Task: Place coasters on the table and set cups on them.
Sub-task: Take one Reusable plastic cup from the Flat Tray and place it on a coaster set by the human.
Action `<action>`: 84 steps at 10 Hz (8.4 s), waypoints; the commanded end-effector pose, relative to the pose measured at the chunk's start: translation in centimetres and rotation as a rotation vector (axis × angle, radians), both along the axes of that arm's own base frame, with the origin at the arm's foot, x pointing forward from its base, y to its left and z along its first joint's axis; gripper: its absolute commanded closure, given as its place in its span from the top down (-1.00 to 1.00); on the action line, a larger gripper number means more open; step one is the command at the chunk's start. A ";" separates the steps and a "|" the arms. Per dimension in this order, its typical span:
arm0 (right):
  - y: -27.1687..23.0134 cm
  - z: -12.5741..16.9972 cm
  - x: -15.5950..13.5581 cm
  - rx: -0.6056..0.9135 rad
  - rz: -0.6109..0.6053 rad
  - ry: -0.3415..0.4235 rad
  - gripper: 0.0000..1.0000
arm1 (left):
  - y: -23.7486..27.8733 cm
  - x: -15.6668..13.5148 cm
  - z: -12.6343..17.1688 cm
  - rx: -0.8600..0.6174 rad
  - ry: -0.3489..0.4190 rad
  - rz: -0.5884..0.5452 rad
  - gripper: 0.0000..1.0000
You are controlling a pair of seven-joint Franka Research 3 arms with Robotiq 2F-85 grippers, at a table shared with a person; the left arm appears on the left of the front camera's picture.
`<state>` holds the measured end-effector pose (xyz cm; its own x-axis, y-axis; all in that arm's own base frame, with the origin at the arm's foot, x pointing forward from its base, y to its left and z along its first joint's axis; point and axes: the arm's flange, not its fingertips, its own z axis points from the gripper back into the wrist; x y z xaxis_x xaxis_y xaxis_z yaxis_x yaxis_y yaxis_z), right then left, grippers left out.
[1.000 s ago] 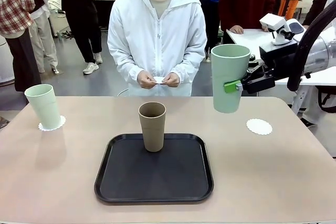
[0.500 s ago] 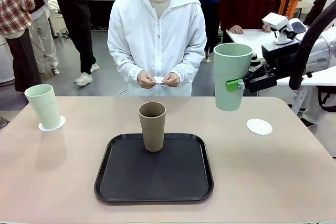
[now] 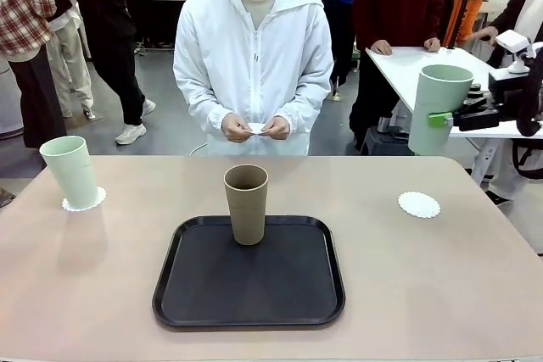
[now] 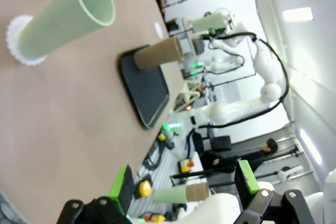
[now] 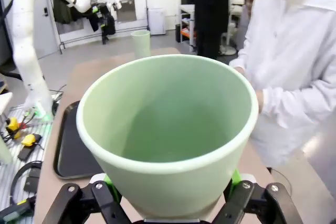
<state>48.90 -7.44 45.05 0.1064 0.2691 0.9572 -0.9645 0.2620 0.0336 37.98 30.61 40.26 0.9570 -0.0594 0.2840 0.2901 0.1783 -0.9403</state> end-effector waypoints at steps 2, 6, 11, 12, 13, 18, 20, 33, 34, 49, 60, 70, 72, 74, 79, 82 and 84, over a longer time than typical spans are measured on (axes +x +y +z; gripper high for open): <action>-0.6 0.4 1.4 0.052 -0.022 -0.009 0.72 | 0.0 -0.1 0.2 0.008 0.004 0.003 1.00; -1.0 0.0 1.2 0.020 -0.025 -0.004 0.72 | 0.0 -0.1 0.2 0.008 0.004 0.003 1.00; -1.0 0.0 1.2 0.020 -0.025 -0.004 0.72 | 0.0 -0.1 0.2 0.008 0.004 0.003 1.00; -1.0 0.0 1.2 0.020 -0.025 -0.004 0.72 | 0.0 -0.1 0.2 0.008 0.004 0.003 1.00; -1.0 0.1 1.2 0.026 -0.026 -0.003 0.72 | 0.0 -0.1 0.2 0.008 0.004 0.003 1.00; -4.0 -6.3 2.7 0.048 0.053 0.052 0.72 | 0.0 -0.1 0.2 0.008 0.004 0.003 1.00; -4.7 -8.6 3.4 0.073 0.082 0.062 0.72 | 0.0 -0.1 0.2 0.008 0.004 0.003 1.00; -4.5 -16.4 5.3 0.043 0.140 -0.002 0.72 | 0.0 -0.1 0.2 0.008 0.004 0.003 1.00; -4.5 -16.6 5.4 0.036 0.141 -0.007 0.72 | 0.0 -0.1 0.2 0.008 0.004 0.003 1.00; -4.3 -18.6 6.5 -0.001 0.135 0.059 0.72 | 0.0 -0.1 0.2 0.008 0.004 0.003 1.00; -4.9 -18.5 6.3 -0.140 0.116 0.188 1.00 | 0.0 -0.1 0.2 0.008 0.004 0.003 1.00; -7.6 -8.0 0.6 -0.540 -0.264 0.563 1.00 | 0.0 -0.1 0.2 0.008 0.004 0.003 1.00; -6.4 -2.9 -1.3 -0.640 -0.427 0.721 1.00 | 0.0 -0.1 0.2 0.008 0.004 0.003 1.00; -4.3 2.0 -2.8 -0.687 -0.497 0.779 1.00 | 0.0 -0.1 0.2 0.008 0.004 0.003 1.00; 3.5 7.8 -6.7 -0.911 -0.714 0.754 1.00 | 0.0 -0.1 0.2 0.008 0.004 0.003 1.00; 5.2 9.6 -5.4 -0.891 -0.714 0.789 1.00 | 0.0 -0.1 0.2 0.008 0.004 0.003 1.00; 4.6 9.6 -6.4 -0.893 -0.705 0.733 1.00 | 0.0 -0.1 0.2 0.008 0.004 0.003 1.00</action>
